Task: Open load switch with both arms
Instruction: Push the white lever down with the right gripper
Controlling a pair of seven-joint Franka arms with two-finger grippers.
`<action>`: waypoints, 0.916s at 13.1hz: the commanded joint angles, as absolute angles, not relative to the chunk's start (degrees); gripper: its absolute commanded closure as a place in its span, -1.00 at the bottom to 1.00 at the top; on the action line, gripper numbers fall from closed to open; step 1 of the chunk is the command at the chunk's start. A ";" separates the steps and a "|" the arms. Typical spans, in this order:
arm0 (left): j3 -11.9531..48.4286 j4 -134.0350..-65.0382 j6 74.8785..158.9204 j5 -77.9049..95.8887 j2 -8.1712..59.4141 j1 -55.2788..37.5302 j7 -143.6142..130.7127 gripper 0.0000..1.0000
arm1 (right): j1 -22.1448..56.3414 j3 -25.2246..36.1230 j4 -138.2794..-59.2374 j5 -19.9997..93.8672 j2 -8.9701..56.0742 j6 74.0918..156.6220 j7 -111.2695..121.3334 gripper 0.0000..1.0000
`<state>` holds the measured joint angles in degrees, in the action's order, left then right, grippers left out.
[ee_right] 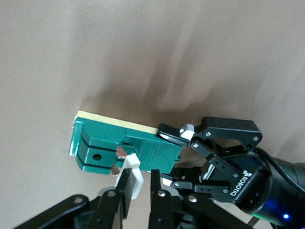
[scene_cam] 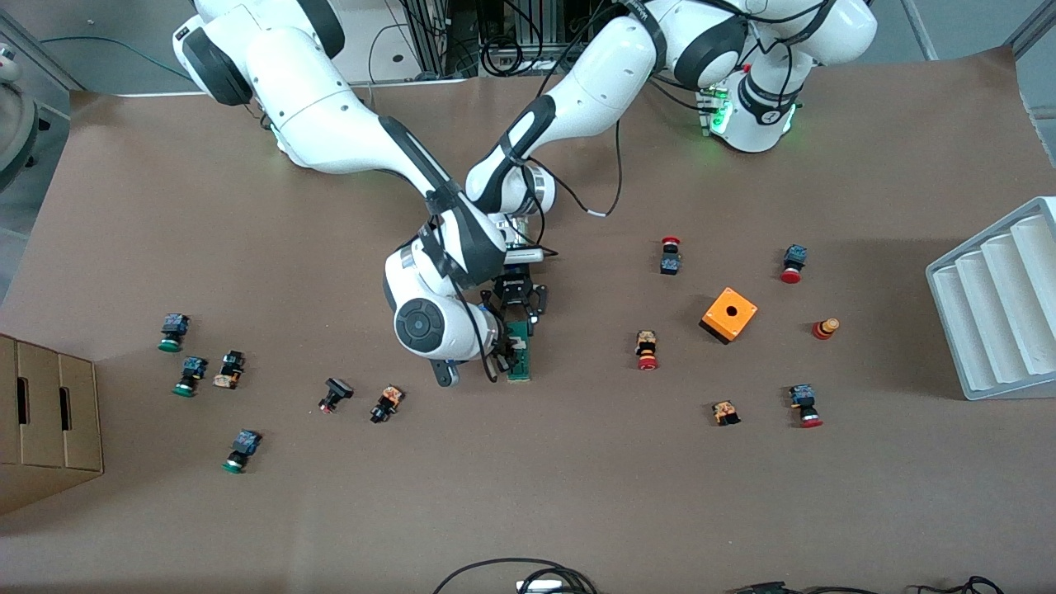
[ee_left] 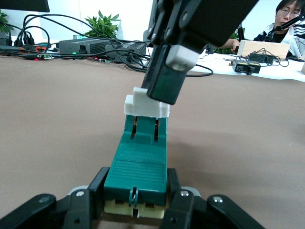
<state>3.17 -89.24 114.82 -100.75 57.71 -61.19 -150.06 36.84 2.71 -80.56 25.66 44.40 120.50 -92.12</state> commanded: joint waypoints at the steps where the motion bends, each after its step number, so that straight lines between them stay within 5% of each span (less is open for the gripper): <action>1: 2.90 -87.98 116.46 -101.07 59.24 -60.91 -150.12 -0.10 | 38.06 2.73 -82.79 24.52 43.77 121.73 -92.46 0.60; 12: 2.90 -87.98 116.46 -101.16 59.41 -60.91 -150.12 -0.10 | 38.67 2.72 -85.51 22.85 44.47 126.12 -91.93 0.61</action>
<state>3.16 -89.25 114.83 -100.75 57.71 -61.19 -150.01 38.37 2.53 -83.08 24.96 44.51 123.12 -92.09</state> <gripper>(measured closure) 0.449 0.802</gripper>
